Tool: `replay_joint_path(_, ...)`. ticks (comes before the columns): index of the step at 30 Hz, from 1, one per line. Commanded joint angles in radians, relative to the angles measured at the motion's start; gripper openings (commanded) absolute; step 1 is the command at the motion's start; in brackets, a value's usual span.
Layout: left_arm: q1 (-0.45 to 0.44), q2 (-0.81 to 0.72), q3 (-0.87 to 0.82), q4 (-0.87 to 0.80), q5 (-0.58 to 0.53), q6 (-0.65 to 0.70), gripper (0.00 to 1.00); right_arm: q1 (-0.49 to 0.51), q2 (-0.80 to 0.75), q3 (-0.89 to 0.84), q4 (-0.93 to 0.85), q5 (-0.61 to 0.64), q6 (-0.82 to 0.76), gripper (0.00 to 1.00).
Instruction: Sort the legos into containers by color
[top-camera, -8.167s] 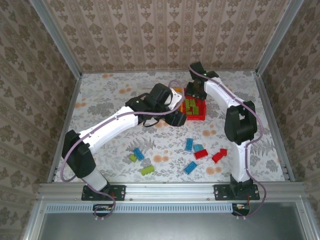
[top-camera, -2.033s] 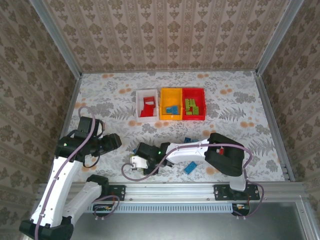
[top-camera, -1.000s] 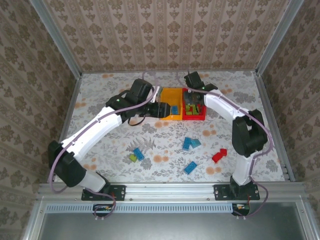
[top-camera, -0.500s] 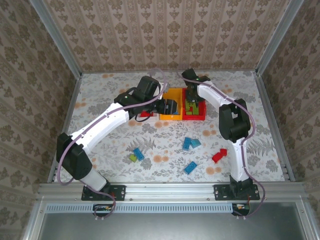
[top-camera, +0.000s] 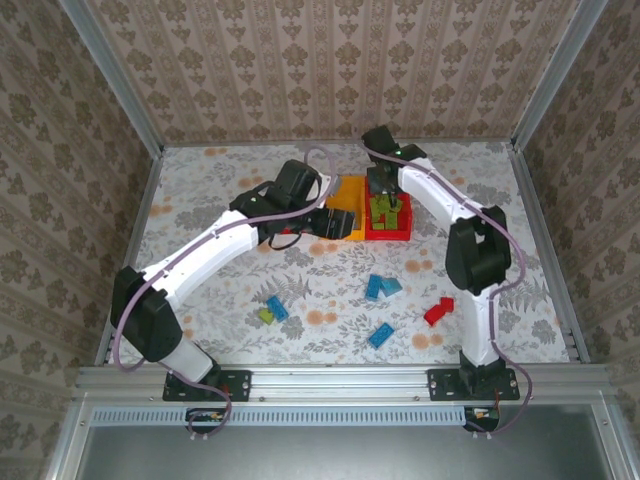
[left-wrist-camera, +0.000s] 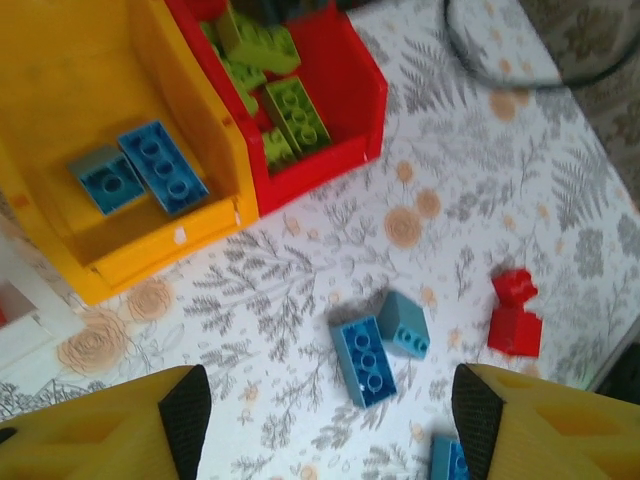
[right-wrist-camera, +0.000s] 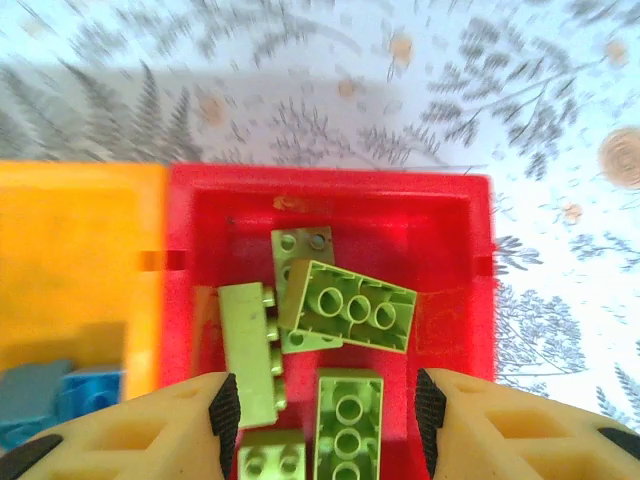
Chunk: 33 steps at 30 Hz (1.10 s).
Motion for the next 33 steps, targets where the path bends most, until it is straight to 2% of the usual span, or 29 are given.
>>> replay_joint_path(1, -0.06, 0.038, -0.017, -0.075, 0.055, 0.121, 0.7, 0.008, -0.214, -0.094, 0.025, 0.02, 0.05, 0.54)
replay_joint_path(5, -0.156, 0.12, -0.008, -0.132, 0.029, 0.211, 0.74, 0.008, -0.451, -0.337, 0.099, -0.052, 0.093, 0.61)
replay_joint_path(10, -0.243, 0.252, 0.04, -0.152, -0.003, 0.209, 0.78, 0.008, -0.765, -0.622, 0.088, -0.146, 0.173, 0.71)
replay_joint_path(14, -0.293, 0.351, 0.098, -0.174, -0.041, 0.189, 0.81, 0.005, -0.946, -0.736, 0.019, -0.169, 0.225, 0.76)
replay_joint_path(15, -0.302, 0.375, 0.115, -0.181, -0.047, 0.184, 0.86, 0.003, -0.982, -0.753, -0.005, -0.17, 0.236, 0.76)
replay_joint_path(16, -0.312, 0.398, 0.131, -0.191, -0.06, 0.177, 0.87, 0.001, -1.011, -0.765, -0.027, -0.171, 0.241, 0.77)
replay_joint_path(21, -0.323, 0.466, 0.166, -0.218, -0.147, 0.129, 0.88, -0.001, -1.083, -0.795, -0.069, -0.185, 0.257, 0.77)
replay_joint_path(23, -0.324, 0.484, 0.176, -0.212, -0.148, 0.125, 0.87, -0.002, -1.095, -0.797, -0.071, -0.191, 0.264, 0.77)
replay_joint_path(31, -0.327, 0.582, 0.253, -0.226, -0.186, 0.115, 0.81, -0.003, -1.123, -0.799, -0.079, -0.189, 0.277, 0.77)
replay_joint_path(33, -0.327, 0.594, 0.26, -0.214, -0.185, 0.118, 0.75, -0.003, -1.127, -0.8, -0.083, -0.188, 0.277, 0.77)
